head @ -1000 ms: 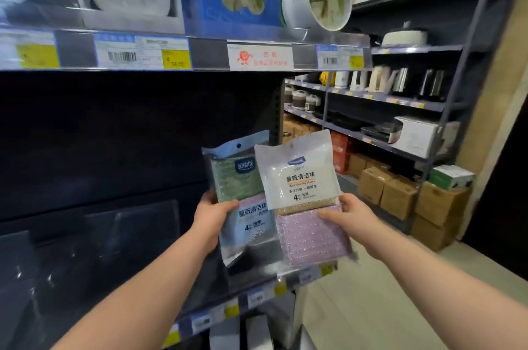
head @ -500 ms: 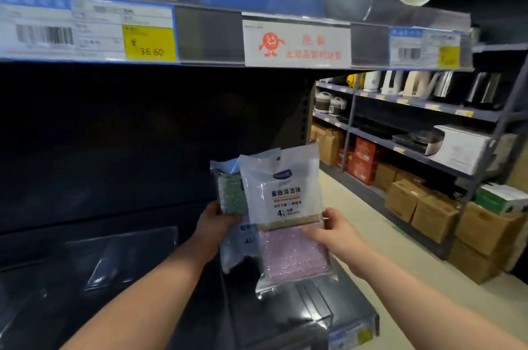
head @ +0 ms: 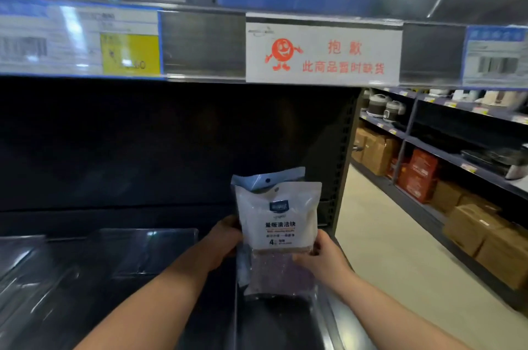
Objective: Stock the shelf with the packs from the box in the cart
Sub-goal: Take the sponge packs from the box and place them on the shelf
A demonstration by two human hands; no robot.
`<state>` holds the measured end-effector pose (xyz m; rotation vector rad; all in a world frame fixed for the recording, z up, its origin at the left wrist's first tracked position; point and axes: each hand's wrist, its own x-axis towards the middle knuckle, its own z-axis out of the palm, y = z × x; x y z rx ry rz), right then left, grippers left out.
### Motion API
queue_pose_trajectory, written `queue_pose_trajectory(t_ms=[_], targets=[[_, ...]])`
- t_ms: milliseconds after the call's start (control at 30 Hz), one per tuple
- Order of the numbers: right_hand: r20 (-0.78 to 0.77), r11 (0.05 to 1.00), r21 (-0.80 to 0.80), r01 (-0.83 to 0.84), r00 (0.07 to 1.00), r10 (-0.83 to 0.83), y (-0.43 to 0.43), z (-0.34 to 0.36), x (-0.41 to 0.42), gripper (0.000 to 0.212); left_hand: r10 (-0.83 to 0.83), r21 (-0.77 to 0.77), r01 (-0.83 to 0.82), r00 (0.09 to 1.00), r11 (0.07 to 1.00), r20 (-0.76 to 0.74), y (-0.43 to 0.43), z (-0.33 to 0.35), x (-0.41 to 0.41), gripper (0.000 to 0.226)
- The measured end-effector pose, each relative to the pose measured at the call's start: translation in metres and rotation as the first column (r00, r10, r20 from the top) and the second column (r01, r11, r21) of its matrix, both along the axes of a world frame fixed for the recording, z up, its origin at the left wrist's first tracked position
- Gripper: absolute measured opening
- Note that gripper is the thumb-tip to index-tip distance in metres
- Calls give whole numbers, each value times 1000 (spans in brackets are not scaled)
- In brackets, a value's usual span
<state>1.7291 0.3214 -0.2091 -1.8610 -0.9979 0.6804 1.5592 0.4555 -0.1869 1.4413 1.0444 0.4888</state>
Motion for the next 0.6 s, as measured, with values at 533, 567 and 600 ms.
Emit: queue_pose_trajectory(t_ms=[533, 567, 600], targets=[[4, 963, -251, -96, 995, 100, 15, -9, 9, 57, 55, 52, -50, 994, 997, -97, -8, -3, 4, 62], [-1, 959, -265, -101, 995, 104, 13, -7, 8, 53, 66, 68, -59, 992, 996, -104, -9, -5, 5, 62], [-1, 953, -282, -107, 994, 111, 12, -6, 7, 50, 69, 80, -61, 992, 995, -108, -10, -5, 5, 63]])
